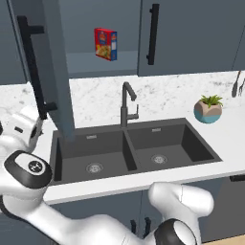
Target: Pick the jam and place it on the digital scale for weighing, and close the cabinet.
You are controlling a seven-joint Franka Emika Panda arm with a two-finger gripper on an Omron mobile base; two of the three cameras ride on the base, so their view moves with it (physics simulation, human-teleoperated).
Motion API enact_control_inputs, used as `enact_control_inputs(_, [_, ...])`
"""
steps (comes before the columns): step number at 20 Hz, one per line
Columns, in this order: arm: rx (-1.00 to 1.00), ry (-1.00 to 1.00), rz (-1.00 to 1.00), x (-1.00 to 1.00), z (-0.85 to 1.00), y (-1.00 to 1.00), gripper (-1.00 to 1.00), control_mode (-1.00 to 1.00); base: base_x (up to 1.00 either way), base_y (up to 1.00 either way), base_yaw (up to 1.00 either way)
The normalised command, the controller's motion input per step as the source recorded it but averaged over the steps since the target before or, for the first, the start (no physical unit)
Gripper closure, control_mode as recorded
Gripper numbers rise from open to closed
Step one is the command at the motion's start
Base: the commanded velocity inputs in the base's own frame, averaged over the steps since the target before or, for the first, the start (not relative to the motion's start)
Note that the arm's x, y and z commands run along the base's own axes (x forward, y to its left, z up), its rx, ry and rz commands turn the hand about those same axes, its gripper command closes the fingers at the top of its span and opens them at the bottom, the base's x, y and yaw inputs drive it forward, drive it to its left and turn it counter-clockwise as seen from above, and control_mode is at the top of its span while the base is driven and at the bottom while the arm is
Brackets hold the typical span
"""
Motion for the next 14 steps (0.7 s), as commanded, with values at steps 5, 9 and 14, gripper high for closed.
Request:
enact_control_inputs(5, [0.15,0.08,0.09,0.67,0.54,-0.67,-1.00,-1.00,0.00,0.00,0.00])
enact_control_inputs(9, [0.14,0.10,0.10,0.67,0.62,-0.55,-1.00,-1.00,0.00,0.00,0.00])
enact_control_inputs(14, [0.14,0.09,0.11,0.70,0.51,-0.50,-1.00,-1.00,0.00,0.00,0.00])
